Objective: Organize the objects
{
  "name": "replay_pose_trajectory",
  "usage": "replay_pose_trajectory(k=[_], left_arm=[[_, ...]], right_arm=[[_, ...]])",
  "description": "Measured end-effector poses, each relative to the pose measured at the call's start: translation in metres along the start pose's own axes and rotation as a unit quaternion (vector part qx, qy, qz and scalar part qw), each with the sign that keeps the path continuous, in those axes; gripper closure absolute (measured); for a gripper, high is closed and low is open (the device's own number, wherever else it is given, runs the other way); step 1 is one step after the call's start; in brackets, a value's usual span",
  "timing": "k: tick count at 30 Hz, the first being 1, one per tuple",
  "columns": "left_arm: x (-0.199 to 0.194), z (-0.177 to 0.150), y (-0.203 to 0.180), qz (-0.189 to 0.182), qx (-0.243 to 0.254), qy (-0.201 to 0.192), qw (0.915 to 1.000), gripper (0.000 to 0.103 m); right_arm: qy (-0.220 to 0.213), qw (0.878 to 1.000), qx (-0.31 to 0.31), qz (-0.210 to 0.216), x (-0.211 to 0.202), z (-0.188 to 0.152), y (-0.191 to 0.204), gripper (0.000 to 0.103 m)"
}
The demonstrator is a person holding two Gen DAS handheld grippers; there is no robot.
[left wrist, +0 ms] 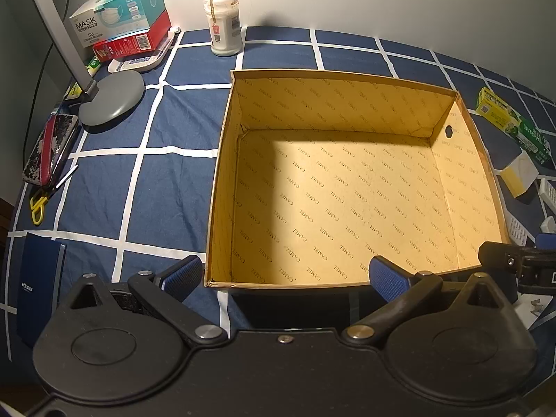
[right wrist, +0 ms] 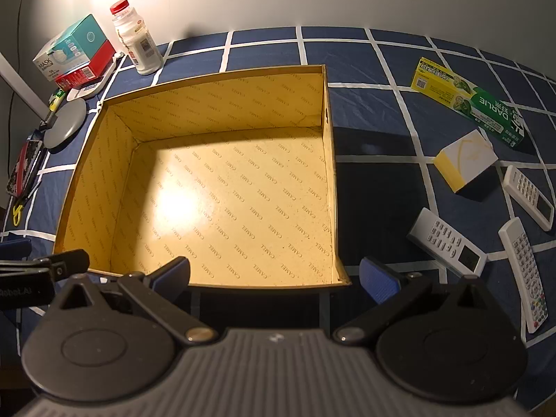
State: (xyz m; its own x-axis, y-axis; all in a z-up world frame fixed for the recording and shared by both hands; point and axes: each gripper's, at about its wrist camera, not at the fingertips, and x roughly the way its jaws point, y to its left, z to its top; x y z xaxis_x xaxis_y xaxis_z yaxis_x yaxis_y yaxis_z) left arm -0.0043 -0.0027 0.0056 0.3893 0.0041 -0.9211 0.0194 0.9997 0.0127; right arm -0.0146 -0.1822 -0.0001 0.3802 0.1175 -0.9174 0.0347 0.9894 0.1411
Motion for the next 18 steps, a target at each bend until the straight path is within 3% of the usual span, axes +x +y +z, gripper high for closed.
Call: replay_pose_trajectory(k=[18], left_arm=[[0.0006, -0.0001, 0.0004, -0.001, 0.001, 0.0, 1.0, 0.0]], right_arm=[[0.002, 1.0, -0.001, 0.002, 0.0004, -0.0013, 0.0009, 0.0]])
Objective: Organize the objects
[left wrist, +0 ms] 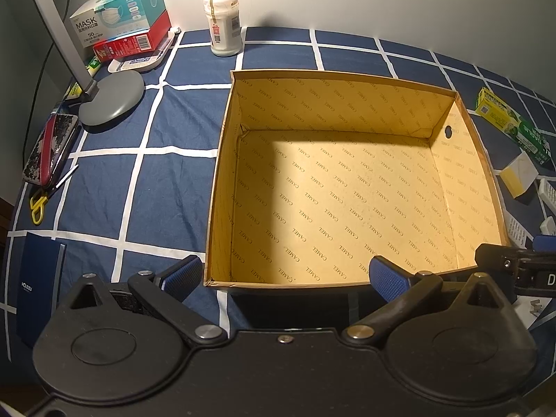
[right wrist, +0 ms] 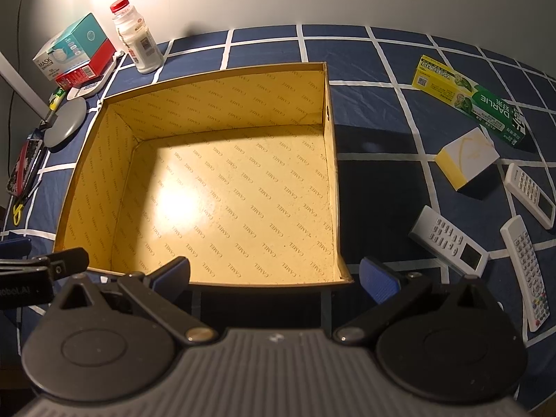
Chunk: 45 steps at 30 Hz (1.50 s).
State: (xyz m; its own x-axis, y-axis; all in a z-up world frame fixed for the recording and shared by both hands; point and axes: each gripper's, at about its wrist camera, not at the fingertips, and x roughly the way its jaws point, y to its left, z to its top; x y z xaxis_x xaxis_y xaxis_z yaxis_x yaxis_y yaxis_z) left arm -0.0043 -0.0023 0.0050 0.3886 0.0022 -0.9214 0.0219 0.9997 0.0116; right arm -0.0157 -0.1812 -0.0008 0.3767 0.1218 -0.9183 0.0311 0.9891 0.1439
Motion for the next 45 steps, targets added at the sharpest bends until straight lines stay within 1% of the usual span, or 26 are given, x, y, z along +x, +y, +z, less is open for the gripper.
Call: replay_pose_trajectory(k=[45], left_arm=[[0.0003, 0.0014, 0.0024, -0.004, 0.005, 0.001, 1.0, 0.0]], right_arm=[[0.003, 1.0, -0.007, 0.005, 0.002, 0.0006, 0.0002, 0.0]])
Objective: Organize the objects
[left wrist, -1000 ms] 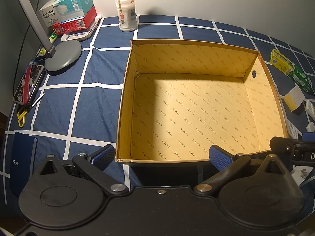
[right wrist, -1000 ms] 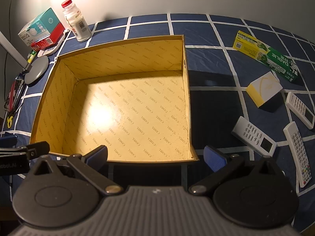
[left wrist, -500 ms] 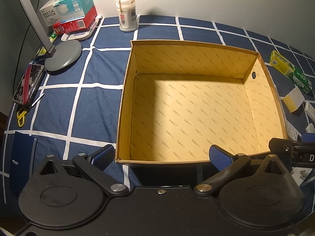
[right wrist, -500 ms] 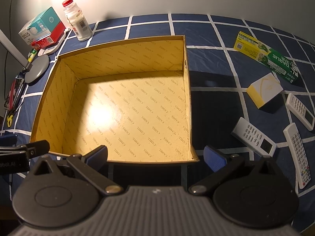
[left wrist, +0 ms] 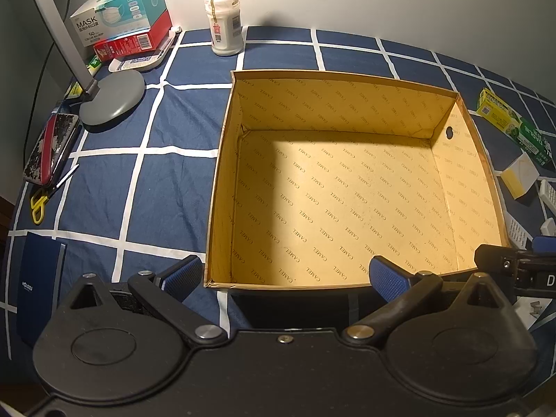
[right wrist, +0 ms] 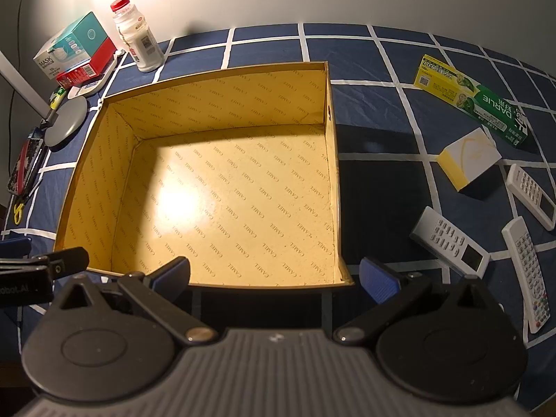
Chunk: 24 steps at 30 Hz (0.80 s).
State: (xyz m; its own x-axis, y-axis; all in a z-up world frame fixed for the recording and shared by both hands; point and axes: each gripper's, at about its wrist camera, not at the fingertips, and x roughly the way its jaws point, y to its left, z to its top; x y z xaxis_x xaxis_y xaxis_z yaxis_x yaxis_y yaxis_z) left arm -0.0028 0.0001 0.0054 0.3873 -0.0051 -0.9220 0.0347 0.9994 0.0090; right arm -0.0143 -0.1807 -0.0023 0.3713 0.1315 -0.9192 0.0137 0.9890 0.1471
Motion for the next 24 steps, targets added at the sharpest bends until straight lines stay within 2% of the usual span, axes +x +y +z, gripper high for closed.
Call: replay_pose_trajectory(k=[24], left_arm=[[0.0005, 0.0019, -0.0013, 0.001, 0.005, 0.002, 1.0, 0.0]], right_arm=[[0.005, 1.0, -0.001, 0.002, 0.0029, 0.0006, -0.0018, 0.0]])
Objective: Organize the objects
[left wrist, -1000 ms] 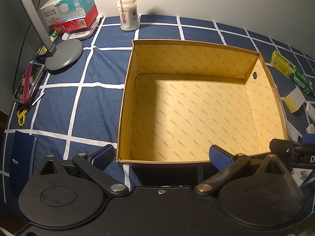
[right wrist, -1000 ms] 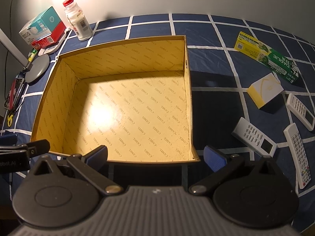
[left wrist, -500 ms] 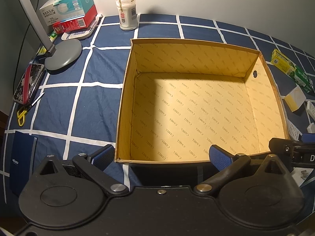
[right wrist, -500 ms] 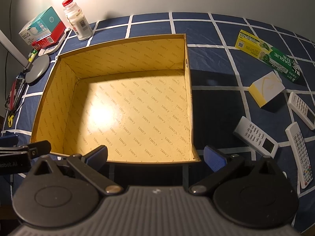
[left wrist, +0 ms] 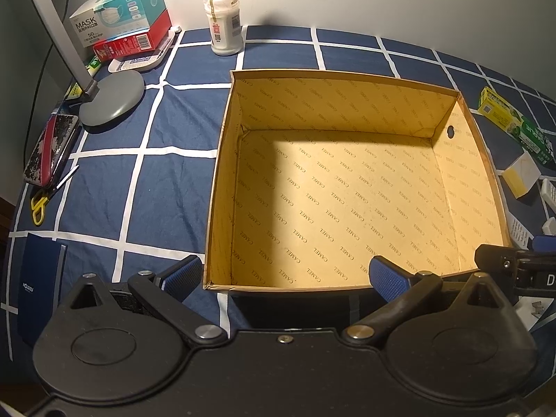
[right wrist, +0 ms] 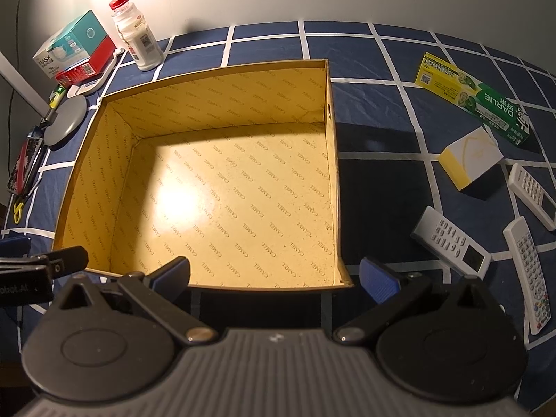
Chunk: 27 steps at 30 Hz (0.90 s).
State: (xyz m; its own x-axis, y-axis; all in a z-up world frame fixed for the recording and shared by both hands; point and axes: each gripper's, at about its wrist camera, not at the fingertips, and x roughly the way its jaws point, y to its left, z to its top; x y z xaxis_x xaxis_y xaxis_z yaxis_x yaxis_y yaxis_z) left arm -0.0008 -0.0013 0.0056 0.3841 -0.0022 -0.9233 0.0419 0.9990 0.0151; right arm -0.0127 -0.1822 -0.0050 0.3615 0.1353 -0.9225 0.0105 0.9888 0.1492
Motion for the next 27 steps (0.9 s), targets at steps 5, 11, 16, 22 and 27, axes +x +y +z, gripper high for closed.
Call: replay_pose_trajectory(k=[5, 11, 16, 22, 27], left_arm=[[0.0, 0.0, 0.0, 0.0, 0.001, -0.001, 1.0, 0.0], [0.002, 0.0, 0.0, -0.002, 0.0, 0.002, 1.0, 0.0], [0.002, 0.001, 0.0, -0.001, 0.002, 0.002, 1.0, 0.0], [0.002, 0.002, -0.004, -0.004, 0.014, 0.002, 0.9999, 0.0], [0.001, 0.002, -0.012, -0.012, 0.029, 0.002, 0.9995, 0.0]], right_arm=[[0.0, 1.0, 0.0, 0.0, 0.0, 0.001, -0.001, 0.0], [0.001, 1.0, -0.001, -0.001, 0.001, 0.002, -0.001, 0.0], [0.001, 1.0, -0.001, -0.001, 0.001, 0.002, -0.001, 0.0], [-0.002, 1.0, 0.007, -0.002, 0.0, 0.002, -0.004, 0.0], [-0.011, 1.0, 0.026, -0.006, -0.006, -0.002, -0.012, 0.0]])
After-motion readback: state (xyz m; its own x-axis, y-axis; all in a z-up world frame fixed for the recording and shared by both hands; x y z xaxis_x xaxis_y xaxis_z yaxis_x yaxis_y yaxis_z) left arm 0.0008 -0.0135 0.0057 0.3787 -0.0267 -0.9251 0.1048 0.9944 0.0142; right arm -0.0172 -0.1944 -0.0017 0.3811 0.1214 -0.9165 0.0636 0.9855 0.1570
